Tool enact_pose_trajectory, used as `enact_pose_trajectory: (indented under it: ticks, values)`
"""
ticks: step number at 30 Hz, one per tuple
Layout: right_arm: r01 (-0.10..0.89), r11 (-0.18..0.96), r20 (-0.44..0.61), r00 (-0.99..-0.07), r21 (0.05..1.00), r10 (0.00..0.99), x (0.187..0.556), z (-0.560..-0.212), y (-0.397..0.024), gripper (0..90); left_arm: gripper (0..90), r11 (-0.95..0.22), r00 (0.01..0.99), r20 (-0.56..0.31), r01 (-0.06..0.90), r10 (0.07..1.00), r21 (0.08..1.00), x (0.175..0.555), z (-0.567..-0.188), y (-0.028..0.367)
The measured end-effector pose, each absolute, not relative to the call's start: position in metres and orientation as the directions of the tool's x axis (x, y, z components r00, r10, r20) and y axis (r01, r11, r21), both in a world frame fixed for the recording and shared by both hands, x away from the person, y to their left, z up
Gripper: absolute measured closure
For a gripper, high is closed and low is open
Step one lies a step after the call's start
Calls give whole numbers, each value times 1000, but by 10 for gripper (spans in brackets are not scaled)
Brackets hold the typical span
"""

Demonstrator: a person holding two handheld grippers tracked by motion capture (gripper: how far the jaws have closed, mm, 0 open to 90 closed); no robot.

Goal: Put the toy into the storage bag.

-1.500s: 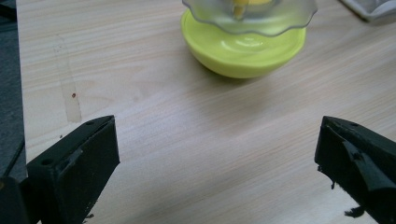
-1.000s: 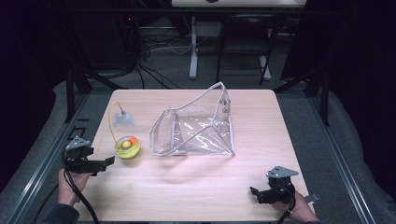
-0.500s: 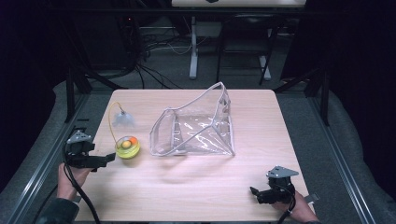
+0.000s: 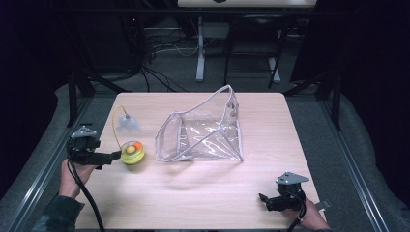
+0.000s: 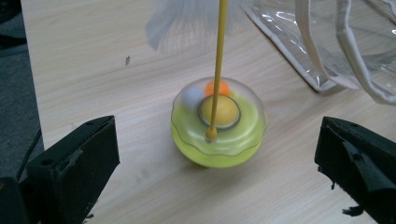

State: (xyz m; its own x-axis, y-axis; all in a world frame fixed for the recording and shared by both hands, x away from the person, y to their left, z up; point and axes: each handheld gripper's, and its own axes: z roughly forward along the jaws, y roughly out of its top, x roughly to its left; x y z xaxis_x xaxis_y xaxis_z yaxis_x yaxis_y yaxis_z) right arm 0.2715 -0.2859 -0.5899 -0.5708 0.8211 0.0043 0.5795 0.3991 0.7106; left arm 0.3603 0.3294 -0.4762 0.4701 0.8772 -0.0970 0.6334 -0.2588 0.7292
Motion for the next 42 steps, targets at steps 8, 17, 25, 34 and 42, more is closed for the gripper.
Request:
enact_pose_trajectory:
  ticks: [8, 17, 25, 34, 42]
  values:
    - [580, 399, 4, -571, 710, 821, 271, -590, -286, 0, 0, -245, 478, -117, 628, 871, 739, 372, -466, 326]
    - [579, 399, 4, -571, 711, 821, 272, -590, -286, 0, 0, -249, 478, -115, 630, 871, 736, 383, -460, 324]
    - [580, 399, 5, -571, 711, 821, 271, -590, -286, 0, 0, -259, 483, -109, 631, 869, 731, 392, -452, 322]
    - [579, 399, 4, -571, 711, 821, 272, -590, -286, 0, 29, -276, 492, -96, 627, 865, 729, 400, -436, 321]
    - [579, 399, 4, -571, 711, 821, 272, -590, -286, 0, 267, -310, 506, -75, 632, 859, 710, 406, -425, 316]
